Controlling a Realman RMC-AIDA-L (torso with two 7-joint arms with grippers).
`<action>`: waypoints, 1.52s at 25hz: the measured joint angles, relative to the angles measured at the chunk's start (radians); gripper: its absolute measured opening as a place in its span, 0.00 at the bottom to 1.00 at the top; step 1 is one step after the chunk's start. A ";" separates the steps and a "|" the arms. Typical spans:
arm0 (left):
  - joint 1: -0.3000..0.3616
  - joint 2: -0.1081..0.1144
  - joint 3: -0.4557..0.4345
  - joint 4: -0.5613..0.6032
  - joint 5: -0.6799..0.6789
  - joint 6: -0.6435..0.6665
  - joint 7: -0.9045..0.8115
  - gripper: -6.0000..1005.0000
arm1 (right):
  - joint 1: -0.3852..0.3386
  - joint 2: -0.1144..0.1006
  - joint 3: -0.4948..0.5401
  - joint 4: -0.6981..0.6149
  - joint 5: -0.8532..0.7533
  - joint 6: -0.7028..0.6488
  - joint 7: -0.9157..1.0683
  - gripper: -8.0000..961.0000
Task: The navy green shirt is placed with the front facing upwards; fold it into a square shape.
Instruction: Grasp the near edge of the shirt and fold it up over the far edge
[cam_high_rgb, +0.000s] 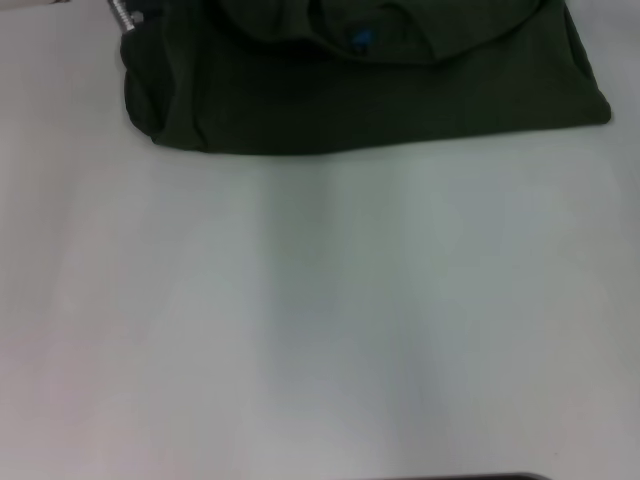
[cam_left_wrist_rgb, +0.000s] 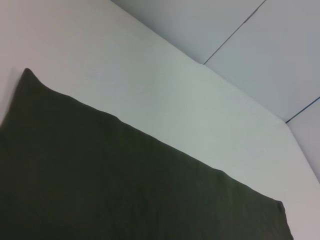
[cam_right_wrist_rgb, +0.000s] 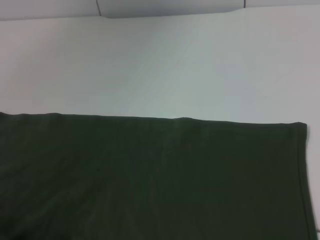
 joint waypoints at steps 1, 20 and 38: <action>0.001 0.001 0.000 0.000 0.000 0.001 0.000 0.55 | 0.000 0.000 0.000 -0.002 0.000 -0.003 0.004 0.46; -0.007 0.080 -0.003 0.020 0.005 0.112 -0.021 0.73 | -0.009 -0.004 0.010 -0.007 0.005 -0.064 0.011 0.48; -0.090 0.072 0.052 0.086 0.020 0.069 -0.028 0.73 | -0.009 0.005 0.004 -0.008 0.000 -0.098 0.010 0.48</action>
